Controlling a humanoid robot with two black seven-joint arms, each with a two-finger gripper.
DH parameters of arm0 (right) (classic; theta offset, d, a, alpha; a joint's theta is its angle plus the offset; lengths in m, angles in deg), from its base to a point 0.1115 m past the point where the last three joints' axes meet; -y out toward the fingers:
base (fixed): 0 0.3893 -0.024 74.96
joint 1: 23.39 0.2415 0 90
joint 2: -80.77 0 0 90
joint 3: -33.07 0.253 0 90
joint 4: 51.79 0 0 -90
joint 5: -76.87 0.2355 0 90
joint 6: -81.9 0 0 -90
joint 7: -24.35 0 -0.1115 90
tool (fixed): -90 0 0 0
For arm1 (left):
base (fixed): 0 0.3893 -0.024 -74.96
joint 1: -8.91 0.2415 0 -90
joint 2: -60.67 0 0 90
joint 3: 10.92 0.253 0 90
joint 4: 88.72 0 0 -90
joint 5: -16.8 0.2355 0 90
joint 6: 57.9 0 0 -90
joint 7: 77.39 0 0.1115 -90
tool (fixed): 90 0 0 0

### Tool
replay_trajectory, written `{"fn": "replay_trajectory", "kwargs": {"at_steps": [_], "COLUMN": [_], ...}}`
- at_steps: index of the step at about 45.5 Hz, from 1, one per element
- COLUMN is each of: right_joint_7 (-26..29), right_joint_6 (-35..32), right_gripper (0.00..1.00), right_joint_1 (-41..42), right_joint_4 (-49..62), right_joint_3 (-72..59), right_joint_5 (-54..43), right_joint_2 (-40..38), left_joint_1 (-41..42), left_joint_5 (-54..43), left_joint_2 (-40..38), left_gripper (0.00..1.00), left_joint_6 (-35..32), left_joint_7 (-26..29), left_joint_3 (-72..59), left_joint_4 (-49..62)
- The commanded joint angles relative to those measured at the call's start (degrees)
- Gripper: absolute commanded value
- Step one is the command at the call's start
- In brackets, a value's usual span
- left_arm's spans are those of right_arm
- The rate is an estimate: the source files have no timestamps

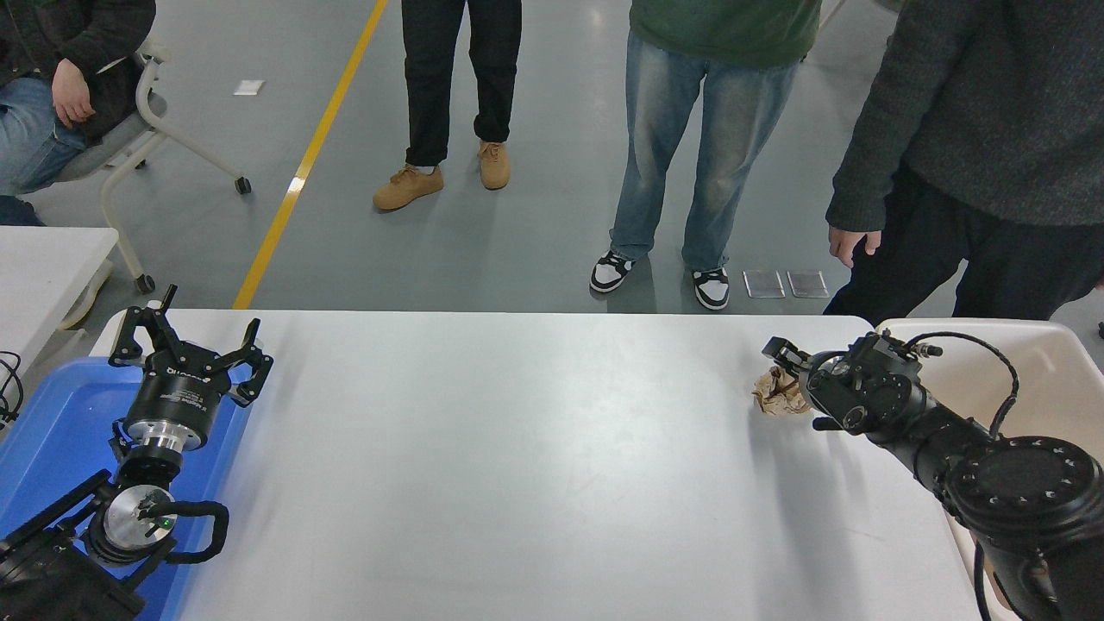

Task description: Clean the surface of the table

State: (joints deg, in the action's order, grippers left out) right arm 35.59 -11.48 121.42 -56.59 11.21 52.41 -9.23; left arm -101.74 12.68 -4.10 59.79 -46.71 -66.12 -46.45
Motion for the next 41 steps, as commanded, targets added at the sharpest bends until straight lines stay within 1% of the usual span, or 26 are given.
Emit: {"fn": "replay_trajectory", "kwargs": {"at_steps": [1,18,21,23,31,33,41], "right_joint_7": [-0.9,-1.0,-1.0,-1.0,-1.9,-2.1,-2.6], "right_joint_6": [0.1,0.5,0.5,0.5,0.5,0.5,0.5], "right_gripper": [0.98,0.98,0.96,0.94,0.93,0.9,0.9], "right_joint_1": [-0.6,-0.4,-0.4,-0.3,-0.2,-0.2,-0.2], "right_joint_4": [-0.3,-1.4,-1.4,-1.4,-1.4,-1.4,-1.9], "right_joint_3": [-0.8,-0.2,-0.2,-0.2,-0.4,-0.5,-0.7], "right_joint_5": [-0.5,-0.5,-0.5,-0.5,-0.5,-0.5,-0.5], "right_joint_2": [0.0,0.0,0.0,0.0,0.0,0.0,0.0], "left_joint_1": [0.0,0.0,0.0,0.0,0.0,0.0,0.0], "left_joint_5": [0.0,0.0,0.0,0.0,0.0,0.0,0.0], "left_joint_2": [0.0,0.0,0.0,0.0,0.0,0.0,0.0], "left_gripper": [0.99,0.99,0.99,0.99,0.99,0.99,0.99], "left_joint_6": [0.0,0.0,0.0,0.0,0.0,0.0,0.0], "left_joint_7": [0.0,0.0,0.0,0.0,0.0,0.0,0.0], "left_joint_3": [0.0,0.0,0.0,0.0,0.0,0.0,0.0], "left_joint_4": [0.0,0.0,0.0,0.0,0.0,0.0,0.0]}}
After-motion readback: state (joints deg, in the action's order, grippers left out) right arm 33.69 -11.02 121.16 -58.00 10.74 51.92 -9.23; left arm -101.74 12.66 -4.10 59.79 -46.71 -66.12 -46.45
